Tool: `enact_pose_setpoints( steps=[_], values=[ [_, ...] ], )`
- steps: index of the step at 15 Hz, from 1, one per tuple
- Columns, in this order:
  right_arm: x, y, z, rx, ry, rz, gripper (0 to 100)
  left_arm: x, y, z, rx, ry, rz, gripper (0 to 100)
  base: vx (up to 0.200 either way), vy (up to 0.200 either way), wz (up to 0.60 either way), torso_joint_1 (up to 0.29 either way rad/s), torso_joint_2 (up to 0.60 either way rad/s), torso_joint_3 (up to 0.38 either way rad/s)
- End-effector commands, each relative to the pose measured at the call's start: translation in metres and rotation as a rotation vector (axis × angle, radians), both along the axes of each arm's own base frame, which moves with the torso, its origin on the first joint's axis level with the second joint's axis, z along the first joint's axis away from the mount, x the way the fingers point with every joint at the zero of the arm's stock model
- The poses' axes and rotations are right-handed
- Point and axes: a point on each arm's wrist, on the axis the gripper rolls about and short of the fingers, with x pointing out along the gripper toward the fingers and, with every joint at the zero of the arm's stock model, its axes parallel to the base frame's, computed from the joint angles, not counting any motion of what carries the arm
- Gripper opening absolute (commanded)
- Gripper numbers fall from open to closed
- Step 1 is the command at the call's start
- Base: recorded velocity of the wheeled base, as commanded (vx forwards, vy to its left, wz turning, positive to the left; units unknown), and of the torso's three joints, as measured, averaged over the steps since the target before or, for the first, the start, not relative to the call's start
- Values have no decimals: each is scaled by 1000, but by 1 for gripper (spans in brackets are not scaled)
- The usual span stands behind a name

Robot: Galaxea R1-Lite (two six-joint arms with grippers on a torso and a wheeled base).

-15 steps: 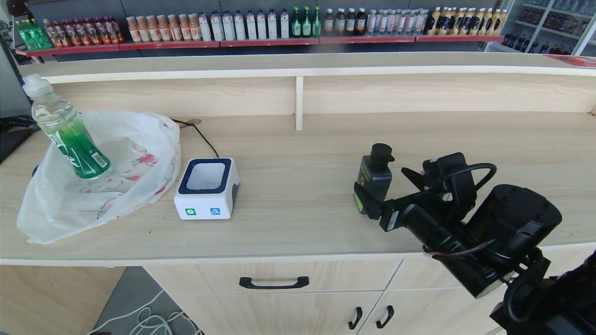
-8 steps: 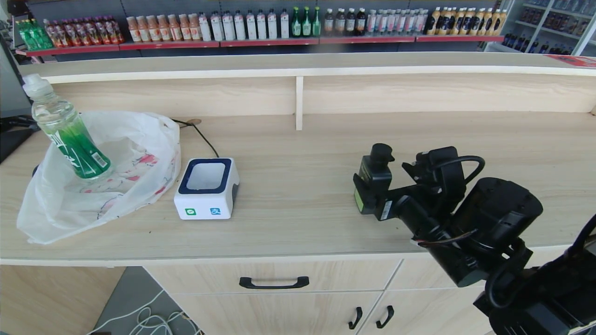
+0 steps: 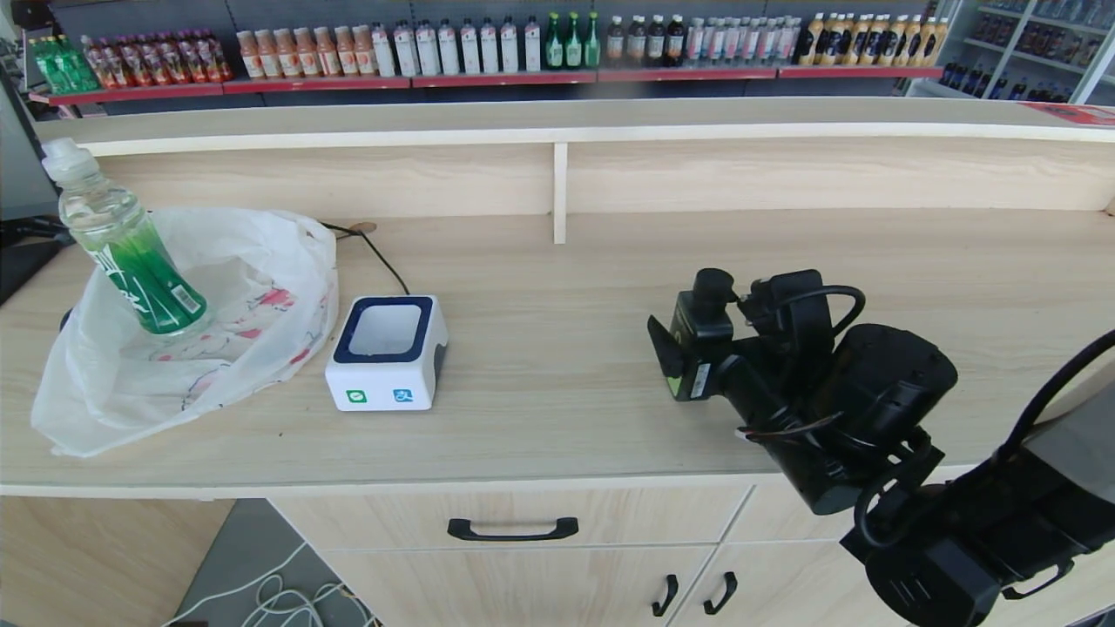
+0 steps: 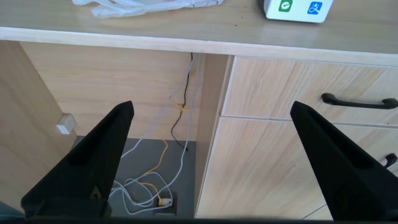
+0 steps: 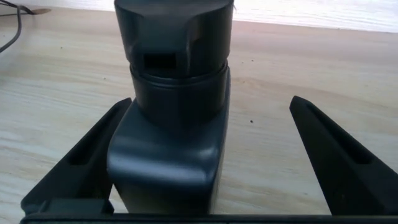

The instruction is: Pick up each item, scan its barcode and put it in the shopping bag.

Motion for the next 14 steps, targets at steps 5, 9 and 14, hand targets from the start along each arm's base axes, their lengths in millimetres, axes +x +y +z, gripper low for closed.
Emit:
enact_pose_setpoints(
  steps=[5,9,14],
  values=[
    [11,7,-12,-10,17,-7,100,0,0,0,0,-1,0,100,0,0,0,0,0,0],
    [12,7,-15,-13,25,-13,100,0,0,0,0,1,0,100,0,0,0,0,0,0],
    [12,6,-15,-12,24,-13,0,0,0,0,0,-1,0,100,0,0,0,0,0,0]
  ],
)
